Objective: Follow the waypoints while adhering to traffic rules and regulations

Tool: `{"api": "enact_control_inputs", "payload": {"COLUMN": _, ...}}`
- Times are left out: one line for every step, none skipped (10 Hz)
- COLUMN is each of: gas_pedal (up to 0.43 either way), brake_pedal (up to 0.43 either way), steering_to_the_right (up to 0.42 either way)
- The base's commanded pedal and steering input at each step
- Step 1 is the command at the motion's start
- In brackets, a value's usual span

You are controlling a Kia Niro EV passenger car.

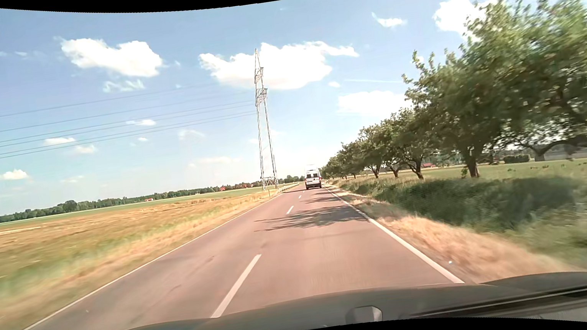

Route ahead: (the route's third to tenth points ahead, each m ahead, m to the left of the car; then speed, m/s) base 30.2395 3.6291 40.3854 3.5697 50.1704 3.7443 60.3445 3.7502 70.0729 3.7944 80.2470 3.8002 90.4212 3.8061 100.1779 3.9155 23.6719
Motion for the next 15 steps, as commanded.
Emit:
{"api": "enact_control_inputs", "payload": {"gas_pedal": 0.157, "brake_pedal": 0.006, "steering_to_the_right": 0.000}}
{"api": "enact_control_inputs", "payload": {"gas_pedal": 0.157, "brake_pedal": 0.006, "steering_to_the_right": 0.000}}
{"api": "enact_control_inputs", "payload": {"gas_pedal": 0.150, "brake_pedal": 0.006, "steering_to_the_right": 0.000}}
{"api": "enact_control_inputs", "payload": {"gas_pedal": 0.150, "brake_pedal": 0.006, "steering_to_the_right": 0.000}}
{"api": "enact_control_inputs", "payload": {"gas_pedal": 0.150, "brake_pedal": 0.006, "steering_to_the_right": 0.000}}
{"api": "enact_control_inputs", "payload": {"gas_pedal": 0.150, "brake_pedal": 0.006, "steering_to_the_right": -0.001}}
{"api": "enact_control_inputs", "payload": {"gas_pedal": 0.150, "brake_pedal": 0.006, "steering_to_the_right": -0.001}}
{"api": "enact_control_inputs", "payload": {"gas_pedal": 0.150, "brake_pedal": 0.006, "steering_to_the_right": -0.001}}
{"api": "enact_control_inputs", "payload": {"gas_pedal": 0.150, "brake_pedal": 0.006, "steering_to_the_right": -0.001}}
{"api": "enact_control_inputs", "payload": {"gas_pedal": 0.150, "brake_pedal": 0.006, "steering_to_the_right": -0.001}}
{"api": "enact_control_inputs", "payload": {"gas_pedal": 0.150, "brake_pedal": 0.006, "steering_to_the_right": -0.002}}
{"api": "enact_control_inputs", "payload": {"gas_pedal": 0.150, "brake_pedal": 0.006, "steering_to_the_right": -0.001}}
{"api": "enact_control_inputs", "payload": {"gas_pedal": 0.150, "brake_pedal": 0.006, "steering_to_the_right": -0.002}}
{"api": "enact_control_inputs", "payload": {"gas_pedal": 0.150, "brake_pedal": 0.006, "steering_to_the_right": -0.002}}
{"api": "enact_control_inputs", "payload": {"gas_pedal": 0.150, "brake_pedal": 0.006, "steering_to_the_right": -0.002}}
